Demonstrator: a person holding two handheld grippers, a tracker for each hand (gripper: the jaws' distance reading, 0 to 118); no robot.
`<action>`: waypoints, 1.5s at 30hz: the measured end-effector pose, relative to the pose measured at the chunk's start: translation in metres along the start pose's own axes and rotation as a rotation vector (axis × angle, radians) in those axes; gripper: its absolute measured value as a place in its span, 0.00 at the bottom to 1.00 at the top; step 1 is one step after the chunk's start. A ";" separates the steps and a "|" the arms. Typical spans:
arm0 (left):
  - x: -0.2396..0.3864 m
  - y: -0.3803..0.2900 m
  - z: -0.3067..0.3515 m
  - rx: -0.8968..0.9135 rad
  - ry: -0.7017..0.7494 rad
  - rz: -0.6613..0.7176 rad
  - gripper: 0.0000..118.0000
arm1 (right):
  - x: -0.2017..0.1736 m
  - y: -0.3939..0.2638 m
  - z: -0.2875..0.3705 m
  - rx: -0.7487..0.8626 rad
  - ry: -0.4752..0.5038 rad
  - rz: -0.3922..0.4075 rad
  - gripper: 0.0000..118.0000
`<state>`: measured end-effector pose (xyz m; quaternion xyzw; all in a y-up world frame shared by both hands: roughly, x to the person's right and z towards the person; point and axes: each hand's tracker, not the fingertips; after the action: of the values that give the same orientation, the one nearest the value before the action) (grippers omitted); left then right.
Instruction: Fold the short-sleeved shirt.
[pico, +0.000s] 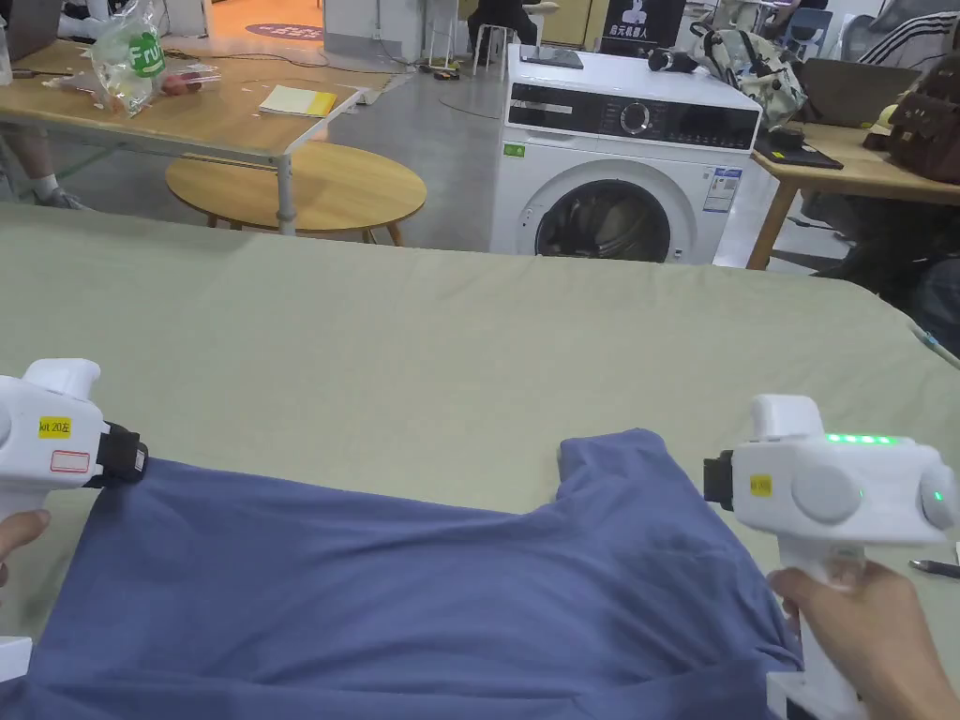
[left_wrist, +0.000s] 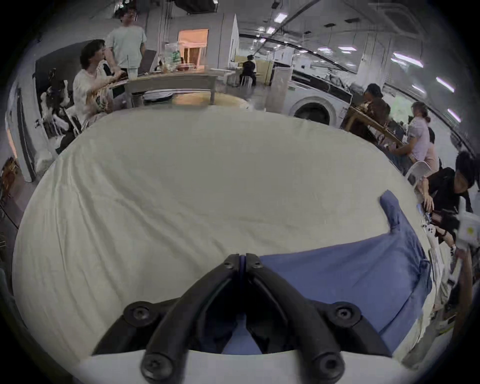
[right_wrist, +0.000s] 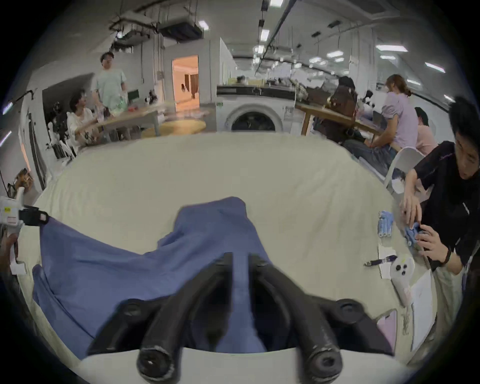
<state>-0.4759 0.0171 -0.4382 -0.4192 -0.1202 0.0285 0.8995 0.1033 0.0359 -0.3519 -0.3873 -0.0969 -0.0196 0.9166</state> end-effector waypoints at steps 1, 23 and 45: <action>-0.001 -0.001 0.001 0.006 0.000 0.004 0.00 | 0.003 0.006 -0.015 -0.042 0.019 0.014 0.26; 0.003 -0.005 -0.006 -0.007 0.017 0.010 0.00 | 0.008 0.021 -0.136 -0.274 0.055 0.062 0.00; -0.010 -0.063 0.127 0.172 -0.074 0.087 0.00 | 0.035 -0.048 0.106 0.052 0.099 0.011 0.00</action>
<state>-0.5188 0.0697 -0.3133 -0.3439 -0.1322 0.0931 0.9250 0.1145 0.0793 -0.2386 -0.3624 -0.0498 -0.0313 0.9302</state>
